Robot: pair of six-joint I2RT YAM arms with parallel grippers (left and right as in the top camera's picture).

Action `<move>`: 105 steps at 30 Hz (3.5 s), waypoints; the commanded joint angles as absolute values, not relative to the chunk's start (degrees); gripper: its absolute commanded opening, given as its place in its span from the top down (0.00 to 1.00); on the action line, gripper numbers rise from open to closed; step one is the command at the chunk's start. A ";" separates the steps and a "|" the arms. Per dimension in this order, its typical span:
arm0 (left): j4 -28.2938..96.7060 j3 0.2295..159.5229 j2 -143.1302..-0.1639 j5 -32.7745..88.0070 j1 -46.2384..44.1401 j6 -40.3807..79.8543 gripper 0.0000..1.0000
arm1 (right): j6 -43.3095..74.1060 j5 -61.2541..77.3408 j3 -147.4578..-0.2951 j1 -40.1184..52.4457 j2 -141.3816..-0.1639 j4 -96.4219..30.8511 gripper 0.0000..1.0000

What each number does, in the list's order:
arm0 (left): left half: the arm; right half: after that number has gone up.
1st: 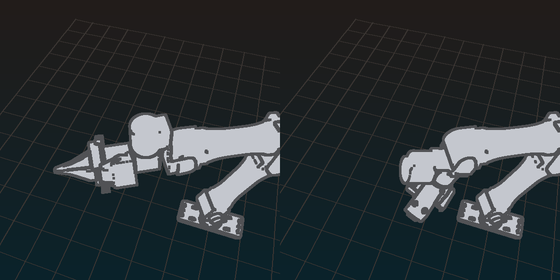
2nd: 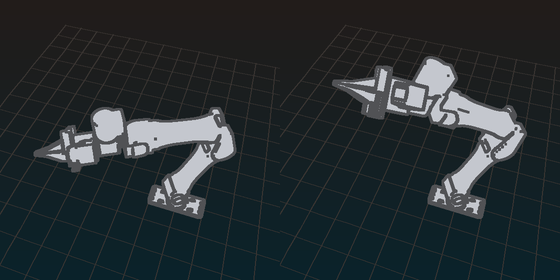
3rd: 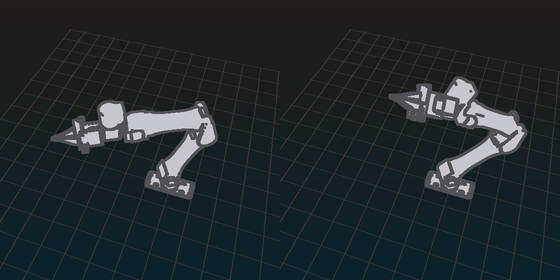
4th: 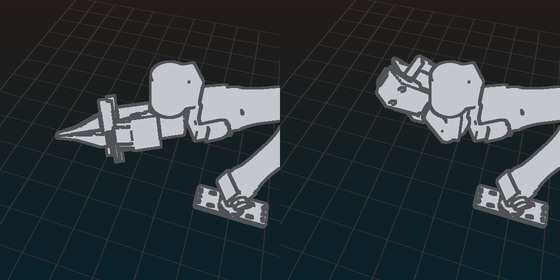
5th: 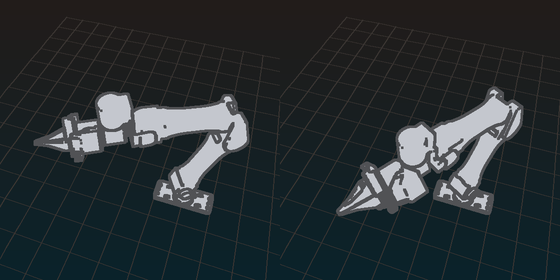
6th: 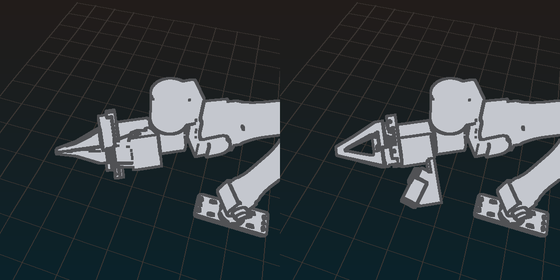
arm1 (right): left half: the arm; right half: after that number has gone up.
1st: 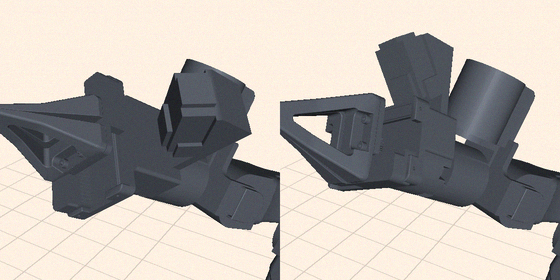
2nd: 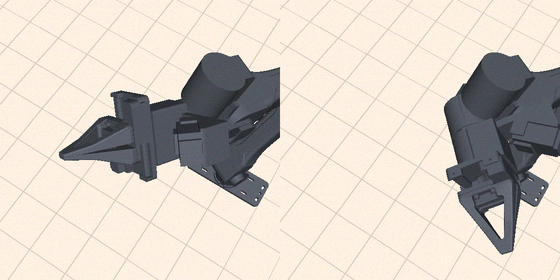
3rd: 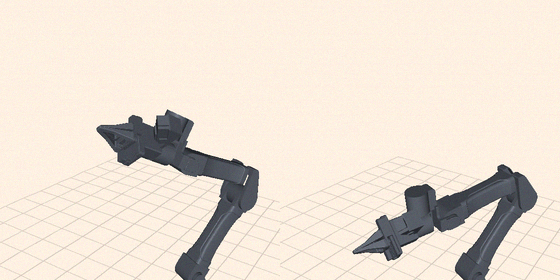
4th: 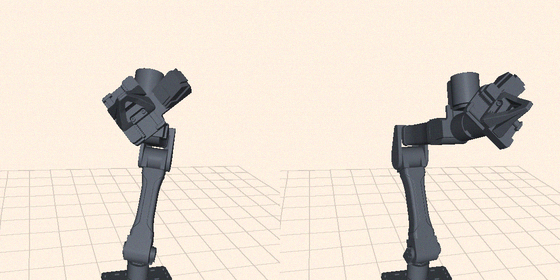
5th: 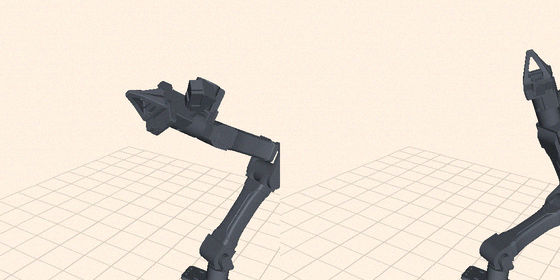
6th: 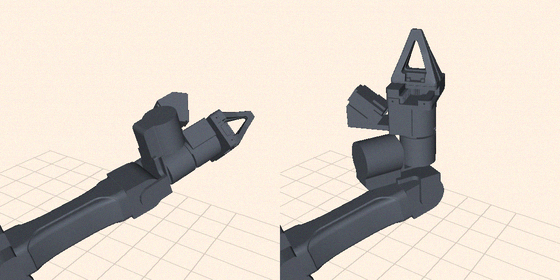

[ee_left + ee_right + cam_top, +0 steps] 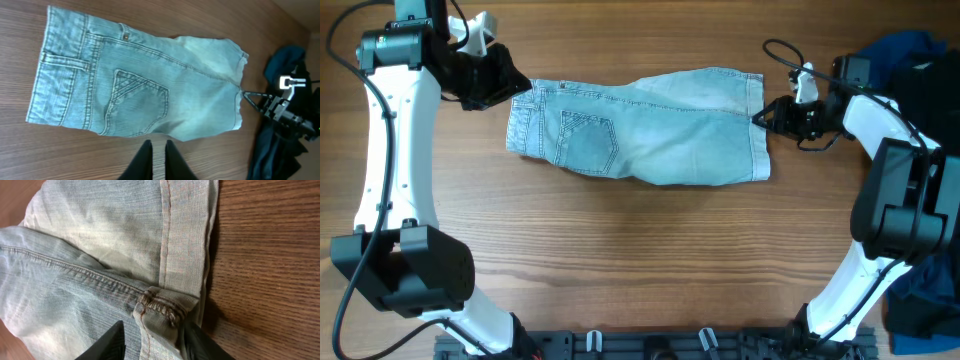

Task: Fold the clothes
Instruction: 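Pull the jeans taut between both grippers, left gripper pulling leftward, then lift the jeans with both grippers and stretch them apart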

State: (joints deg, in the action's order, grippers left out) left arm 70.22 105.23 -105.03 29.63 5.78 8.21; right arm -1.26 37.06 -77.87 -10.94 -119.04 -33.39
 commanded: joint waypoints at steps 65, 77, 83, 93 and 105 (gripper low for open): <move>48.73 102.43 -115.20 26.57 7.05 8.14 0.96 | -1.45 42.11 -77.41 -10.85 -119.68 -32.08 0.96; 50.76 102.30 -113.47 26.33 7.03 8.14 0.96 | -1.39 36.69 -76.58 -10.74 -119.63 -31.90 0.61; 50.76 102.30 -113.47 26.33 7.03 8.14 0.96 | -1.39 36.69 -76.36 -10.48 -119.70 -31.73 0.68; 50.78 102.30 -113.47 26.30 7.03 8.14 0.95 | -1.34 35.92 -76.36 -6.85 -119.70 -29.82 0.71; 50.81 102.30 -113.47 26.30 7.03 8.12 0.94 | -1.50 33.78 -76.38 -6.00 -119.70 -29.36 0.89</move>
